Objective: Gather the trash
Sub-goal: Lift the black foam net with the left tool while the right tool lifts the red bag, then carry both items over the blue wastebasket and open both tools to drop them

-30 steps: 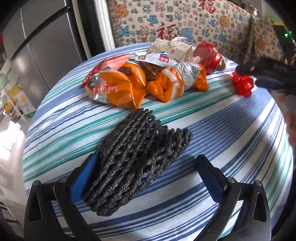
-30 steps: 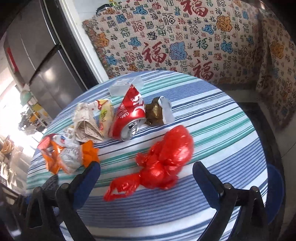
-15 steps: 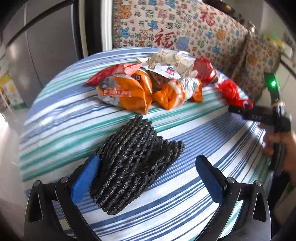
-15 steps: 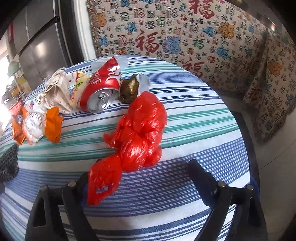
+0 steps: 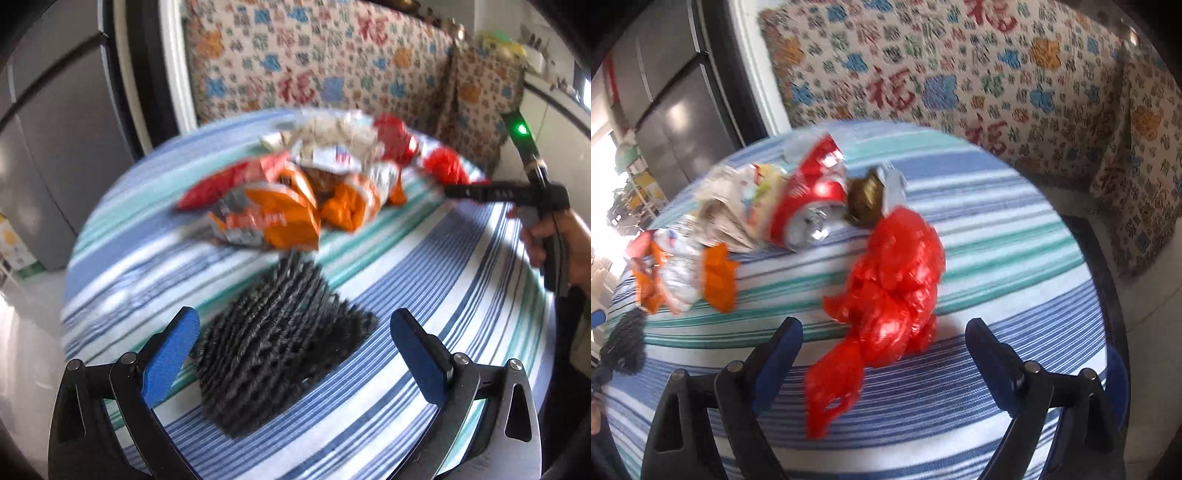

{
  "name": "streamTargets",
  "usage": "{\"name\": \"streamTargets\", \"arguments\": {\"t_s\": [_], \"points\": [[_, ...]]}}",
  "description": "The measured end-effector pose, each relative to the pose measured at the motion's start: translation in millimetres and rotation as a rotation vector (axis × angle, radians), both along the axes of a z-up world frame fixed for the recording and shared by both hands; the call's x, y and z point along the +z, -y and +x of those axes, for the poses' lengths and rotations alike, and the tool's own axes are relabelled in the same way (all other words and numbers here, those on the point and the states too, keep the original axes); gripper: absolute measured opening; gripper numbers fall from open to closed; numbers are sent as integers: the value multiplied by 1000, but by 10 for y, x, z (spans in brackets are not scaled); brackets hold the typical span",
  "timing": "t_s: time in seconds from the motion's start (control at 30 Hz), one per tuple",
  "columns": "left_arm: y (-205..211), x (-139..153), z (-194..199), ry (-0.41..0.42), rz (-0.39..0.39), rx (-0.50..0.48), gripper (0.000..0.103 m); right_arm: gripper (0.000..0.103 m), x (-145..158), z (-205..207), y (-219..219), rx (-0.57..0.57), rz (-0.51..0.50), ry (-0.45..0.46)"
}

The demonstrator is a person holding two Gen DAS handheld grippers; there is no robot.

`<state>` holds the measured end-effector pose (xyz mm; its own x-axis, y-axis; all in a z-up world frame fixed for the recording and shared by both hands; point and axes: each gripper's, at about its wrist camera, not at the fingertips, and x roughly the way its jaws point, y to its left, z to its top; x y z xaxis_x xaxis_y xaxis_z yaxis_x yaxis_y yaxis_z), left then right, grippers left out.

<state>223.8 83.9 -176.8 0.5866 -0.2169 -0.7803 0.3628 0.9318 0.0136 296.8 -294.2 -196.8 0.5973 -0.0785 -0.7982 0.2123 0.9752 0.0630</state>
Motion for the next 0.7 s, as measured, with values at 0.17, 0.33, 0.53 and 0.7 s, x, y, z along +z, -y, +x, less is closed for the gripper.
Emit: {"name": "streamTargets", "arguments": {"t_s": [0.17, 0.33, 0.53, 0.7], "points": [[103, -153, 11, 4, 96, -11, 103, 62, 7, 26, -31, 6, -80, -1], [61, -111, -23, -47, -37, -42, 29, 37, 152, -103, 51, 2, -45, 55], [294, 122, -204, -23, -119, -31, 21, 36, 505, -428, 141, 67, 13, 98], [898, 524, -355, 27, -223, -65, 21, 36, 782, -893, 523, 43, 20, 116]]}}
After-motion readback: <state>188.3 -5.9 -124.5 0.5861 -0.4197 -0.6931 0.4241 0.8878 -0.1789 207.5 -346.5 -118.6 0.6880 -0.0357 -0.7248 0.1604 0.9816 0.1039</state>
